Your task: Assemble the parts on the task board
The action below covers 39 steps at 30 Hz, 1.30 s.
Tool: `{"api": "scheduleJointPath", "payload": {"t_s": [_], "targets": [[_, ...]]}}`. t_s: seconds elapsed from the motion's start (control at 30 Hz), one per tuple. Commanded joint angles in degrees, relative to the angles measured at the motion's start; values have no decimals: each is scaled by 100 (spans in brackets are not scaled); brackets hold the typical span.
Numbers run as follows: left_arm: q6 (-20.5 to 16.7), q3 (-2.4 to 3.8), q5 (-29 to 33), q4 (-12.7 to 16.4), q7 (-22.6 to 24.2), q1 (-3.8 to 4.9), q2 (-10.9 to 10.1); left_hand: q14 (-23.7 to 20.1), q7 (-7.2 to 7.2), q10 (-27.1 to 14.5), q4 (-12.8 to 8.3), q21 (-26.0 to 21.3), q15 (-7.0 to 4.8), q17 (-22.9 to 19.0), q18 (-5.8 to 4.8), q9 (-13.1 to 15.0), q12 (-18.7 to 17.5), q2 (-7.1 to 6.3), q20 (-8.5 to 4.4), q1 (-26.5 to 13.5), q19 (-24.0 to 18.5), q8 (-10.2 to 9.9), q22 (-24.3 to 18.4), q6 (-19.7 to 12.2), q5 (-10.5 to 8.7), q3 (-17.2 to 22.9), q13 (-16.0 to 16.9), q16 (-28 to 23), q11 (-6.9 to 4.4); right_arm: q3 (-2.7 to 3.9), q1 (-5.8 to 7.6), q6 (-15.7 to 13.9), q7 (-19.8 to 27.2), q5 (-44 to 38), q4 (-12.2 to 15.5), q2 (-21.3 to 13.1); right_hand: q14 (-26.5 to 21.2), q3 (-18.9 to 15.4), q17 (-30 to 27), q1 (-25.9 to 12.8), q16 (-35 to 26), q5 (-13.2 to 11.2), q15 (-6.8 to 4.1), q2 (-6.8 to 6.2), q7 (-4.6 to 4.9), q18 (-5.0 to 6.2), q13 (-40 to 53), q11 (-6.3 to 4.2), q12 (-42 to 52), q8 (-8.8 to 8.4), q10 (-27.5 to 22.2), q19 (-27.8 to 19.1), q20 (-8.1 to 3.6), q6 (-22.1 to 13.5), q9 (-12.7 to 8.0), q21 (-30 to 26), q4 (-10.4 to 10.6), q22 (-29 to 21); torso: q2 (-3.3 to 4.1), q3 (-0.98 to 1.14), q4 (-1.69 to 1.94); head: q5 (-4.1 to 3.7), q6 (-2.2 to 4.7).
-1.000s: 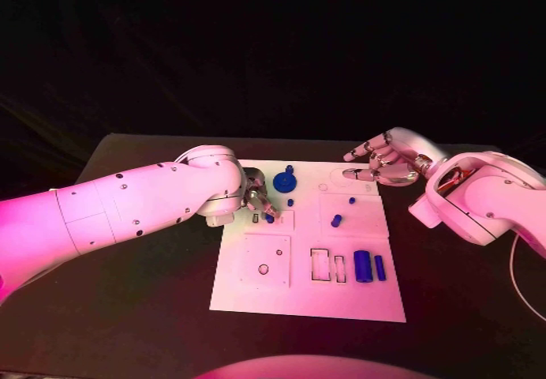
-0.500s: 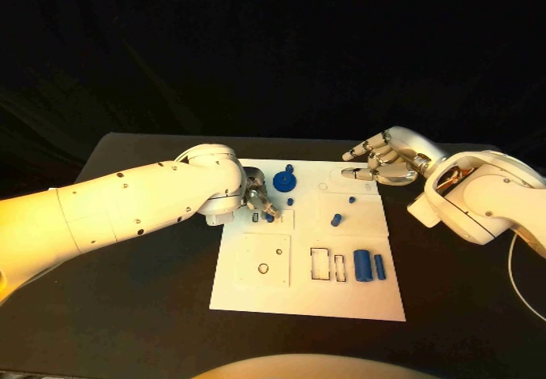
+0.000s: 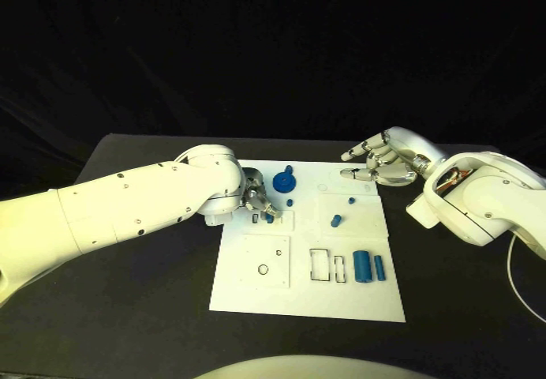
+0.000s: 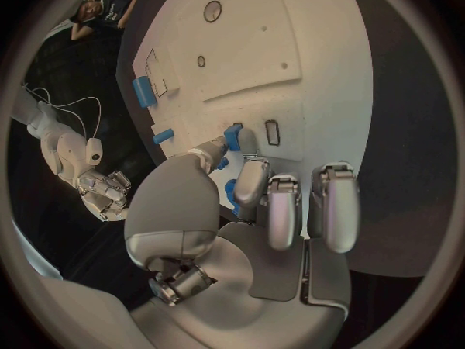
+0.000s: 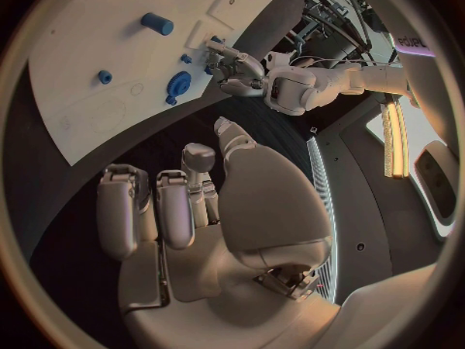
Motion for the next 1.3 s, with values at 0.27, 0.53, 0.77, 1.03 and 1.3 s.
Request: {"api": "scheduleJointPath", "payload": {"t_s": [0.27,0.53,0.77,1.03,1.3], "targets": [[8,-24,38,34,-457,-37,-59,592,25,17,337,15,-39,1510,-89,-7,19,-3,-46,-352,318,-30,960,52,-41,-851,42,18,6,0,-4,-213,125,33,15,-12,368,-39,444,-99,-41,41,-33,3,11,50,-48,11,-74,-5,-52,-52,-9,21,-2,-32,61,-23,-3,-3,3,-27,17],[-324,-10,-32,152,-421,-31,-162,592,13,49,482,36,-48,1510,-98,-40,71,85,-56,-314,339,-17,1001,68,-38,-1259,102,18,-4,0,-4,-255,124,77,9,-21,369,-96,438,-173,-50,9,-34,15,10,51,-81,12,-107,-3,-53,-49,-10,24,-2,-40,118,-28,-2,-2,2,-30,29],[-480,123,-8,324,-393,-26,-287,592,13,49,564,15,-53,1510,-90,-60,70,137,-62,-288,325,-10,974,61,-41,-1508,106,18,-6,0,-4,-383,190,172,-29,-8,371,-111,441,-188,-49,14,-34,18,10,50,-75,12,-94,-2,-45,-47,-10,25,-1,-41,129,-28,0,-9,5,-32,47],[-27,309,386,348,-537,313,-480,592,202,-339,535,-229,27,1510,-9,-238,-475,220,-7,74,145,-318,638,-452,-10,-1886,-425,18,139,-1,-9,-419,203,215,-85,15,372,-129,442,-204,-49,21,-34,19,9,49,-78,12,-94,-1,-41,-44,-11,27,-1,-40,142,-25,-3,-3,14,-20,81],[619,324,445,-403,-556,633,-270,592,397,-482,548,-300,187,1510,11,-564,-627,343,141,381,106,-736,563,-712,-4,-2151,-605,18,312,-2,-18,-401,195,223,-138,76,372,-133,441,-205,-51,28,-35,22,8,49,-77,11,-91,-1,-38,-43,-11,27,-1,-41,144,-25,0,-8,12,11,119]]}}
